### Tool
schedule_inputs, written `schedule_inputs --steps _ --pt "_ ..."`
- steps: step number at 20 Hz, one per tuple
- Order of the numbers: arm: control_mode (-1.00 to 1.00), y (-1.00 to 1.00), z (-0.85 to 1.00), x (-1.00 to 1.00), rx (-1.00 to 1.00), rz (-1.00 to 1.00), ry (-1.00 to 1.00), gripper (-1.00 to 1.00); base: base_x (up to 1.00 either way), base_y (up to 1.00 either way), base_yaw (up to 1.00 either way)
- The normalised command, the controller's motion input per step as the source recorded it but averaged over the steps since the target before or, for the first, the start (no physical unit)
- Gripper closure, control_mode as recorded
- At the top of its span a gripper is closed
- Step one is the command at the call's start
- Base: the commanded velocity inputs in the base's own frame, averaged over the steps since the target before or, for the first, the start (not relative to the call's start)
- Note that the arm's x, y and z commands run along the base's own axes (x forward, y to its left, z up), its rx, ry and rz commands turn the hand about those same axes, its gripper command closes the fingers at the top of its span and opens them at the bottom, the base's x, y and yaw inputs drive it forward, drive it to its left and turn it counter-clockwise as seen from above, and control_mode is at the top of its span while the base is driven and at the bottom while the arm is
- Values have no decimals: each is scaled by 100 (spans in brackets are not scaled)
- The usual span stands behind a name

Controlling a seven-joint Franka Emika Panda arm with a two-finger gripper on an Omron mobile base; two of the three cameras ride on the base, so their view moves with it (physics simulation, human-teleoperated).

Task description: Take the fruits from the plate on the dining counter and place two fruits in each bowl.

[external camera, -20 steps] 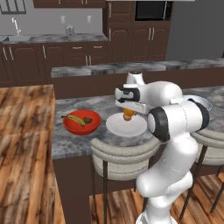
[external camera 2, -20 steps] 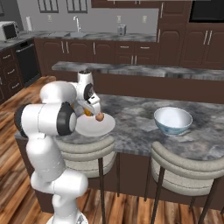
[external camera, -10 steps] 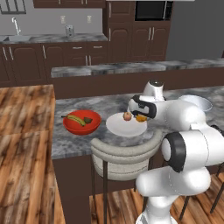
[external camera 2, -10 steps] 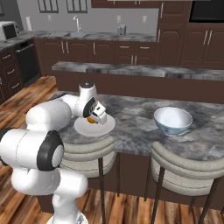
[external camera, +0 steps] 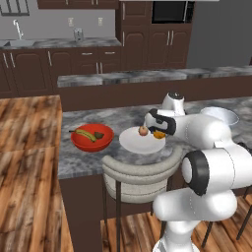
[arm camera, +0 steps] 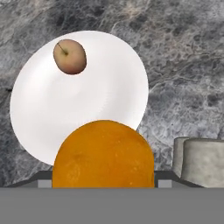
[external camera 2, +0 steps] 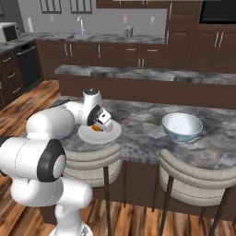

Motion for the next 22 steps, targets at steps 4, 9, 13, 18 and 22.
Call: schedule_inputs --steps 4,9,13,18,22 --pt "100 -9 0 0 0 -1 0 100 4 -44 -6" --pt "100 0 0 0 0 0 0 100 13 -88 -7" --pt "100 0 0 0 0 0 0 100 41 -48 0" --pt "100 0 0 0 0 0 0 100 67 -24 2" --pt "100 0 0 0 0 0 0 100 86 0 14"
